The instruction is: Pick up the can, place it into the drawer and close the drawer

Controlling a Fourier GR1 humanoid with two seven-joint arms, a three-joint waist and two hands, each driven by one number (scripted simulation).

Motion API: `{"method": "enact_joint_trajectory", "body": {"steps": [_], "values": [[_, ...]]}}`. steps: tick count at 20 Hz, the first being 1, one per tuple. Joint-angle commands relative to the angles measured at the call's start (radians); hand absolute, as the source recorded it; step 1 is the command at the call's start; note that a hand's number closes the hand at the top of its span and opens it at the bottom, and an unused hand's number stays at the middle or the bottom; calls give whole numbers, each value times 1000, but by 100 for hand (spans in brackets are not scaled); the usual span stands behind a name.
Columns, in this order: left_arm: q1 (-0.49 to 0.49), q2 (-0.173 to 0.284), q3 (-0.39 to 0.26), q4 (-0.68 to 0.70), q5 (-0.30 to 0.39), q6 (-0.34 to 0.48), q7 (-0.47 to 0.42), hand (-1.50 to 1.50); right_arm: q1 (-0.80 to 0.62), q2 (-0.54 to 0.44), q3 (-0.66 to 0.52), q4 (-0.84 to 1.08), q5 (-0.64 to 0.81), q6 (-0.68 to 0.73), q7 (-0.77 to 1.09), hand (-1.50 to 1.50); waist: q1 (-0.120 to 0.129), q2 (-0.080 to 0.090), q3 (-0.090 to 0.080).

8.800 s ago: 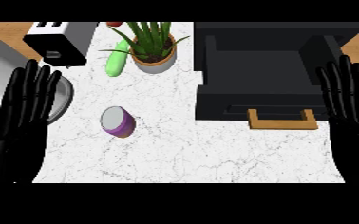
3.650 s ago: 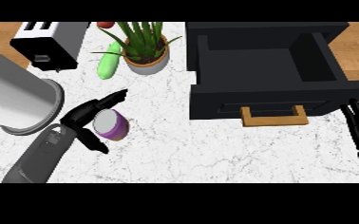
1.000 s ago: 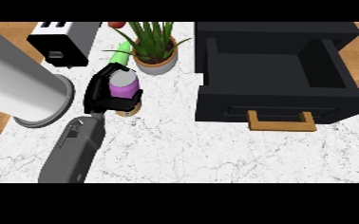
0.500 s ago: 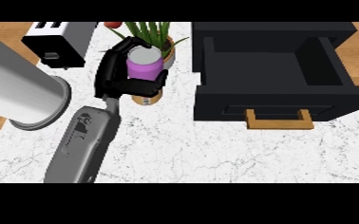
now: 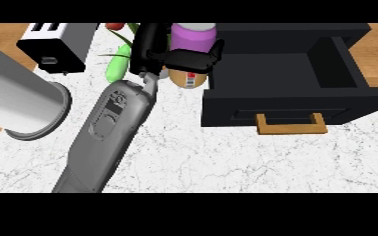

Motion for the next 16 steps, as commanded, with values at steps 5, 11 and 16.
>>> {"method": "enact_joint_trajectory", "body": {"steps": [5, 11, 16], "values": [[-210, -6, -64, 176, 58, 103, 13, 150, -33, 13, 9, 21, 23, -10, 15, -150, -3, 2, 0], [-421, -6, -115, 355, 142, 213, 31, 150, -38, 9, -1, 67, 33, 12, -41, -150, -21, 5, 1], [-508, -6, -105, 489, 202, 188, -10, 150, -79, -15, -4, 40, 20, 1, 35, -150, -25, 8, 1]]}}
